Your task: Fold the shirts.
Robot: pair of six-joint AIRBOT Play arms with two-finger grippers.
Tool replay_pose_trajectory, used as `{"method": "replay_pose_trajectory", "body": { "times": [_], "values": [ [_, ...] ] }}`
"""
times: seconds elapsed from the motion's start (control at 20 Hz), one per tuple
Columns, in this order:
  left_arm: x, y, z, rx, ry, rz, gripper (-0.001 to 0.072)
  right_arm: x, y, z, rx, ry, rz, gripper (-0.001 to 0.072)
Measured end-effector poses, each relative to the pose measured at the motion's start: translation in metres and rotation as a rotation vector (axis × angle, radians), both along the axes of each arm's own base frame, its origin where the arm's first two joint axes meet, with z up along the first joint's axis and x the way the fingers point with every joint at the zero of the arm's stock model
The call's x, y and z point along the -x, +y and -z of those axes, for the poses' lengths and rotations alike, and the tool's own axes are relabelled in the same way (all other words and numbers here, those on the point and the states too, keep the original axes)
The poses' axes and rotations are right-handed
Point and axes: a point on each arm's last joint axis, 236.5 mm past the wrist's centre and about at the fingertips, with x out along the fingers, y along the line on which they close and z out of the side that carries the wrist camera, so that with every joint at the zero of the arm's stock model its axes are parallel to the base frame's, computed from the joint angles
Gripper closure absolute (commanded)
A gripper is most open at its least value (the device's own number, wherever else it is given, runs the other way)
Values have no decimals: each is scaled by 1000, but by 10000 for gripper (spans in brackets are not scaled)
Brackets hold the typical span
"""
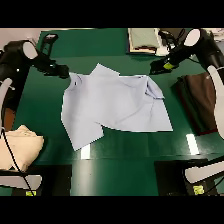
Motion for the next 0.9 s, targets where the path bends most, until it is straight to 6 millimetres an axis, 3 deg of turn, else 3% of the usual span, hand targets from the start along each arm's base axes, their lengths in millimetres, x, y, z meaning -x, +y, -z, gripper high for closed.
{"method": "replay_pose_trajectory", "body": {
  "times": [0.1, 0.25, 0.4, 0.55, 0.7, 0.9],
  "values": [
    [14, 18, -3, 27, 42, -38, 153, 6, 4, -17, -37, -4, -36, 326],
    [53, 38, 13, 79, 146, -88, 153, 30, 15, -43, -135, 5, -83, 326],
    [104, 52, 52, 106, 261, -138, 153, 58, 24, -58, -191, 7, -107, 327],
    [143, 54, 95, 139, 343, -182, 153, 81, 28, -64, -221, -4, -107, 327],
    [162, 41, 124, 216, 370, -218, 153, 99, 29, -62, -235, -12, -95, 327],
    [164, 29, 138, 293, 352, -248, 153, 117, 30, -54, -245, -4, -84, 327]
  ]
}}
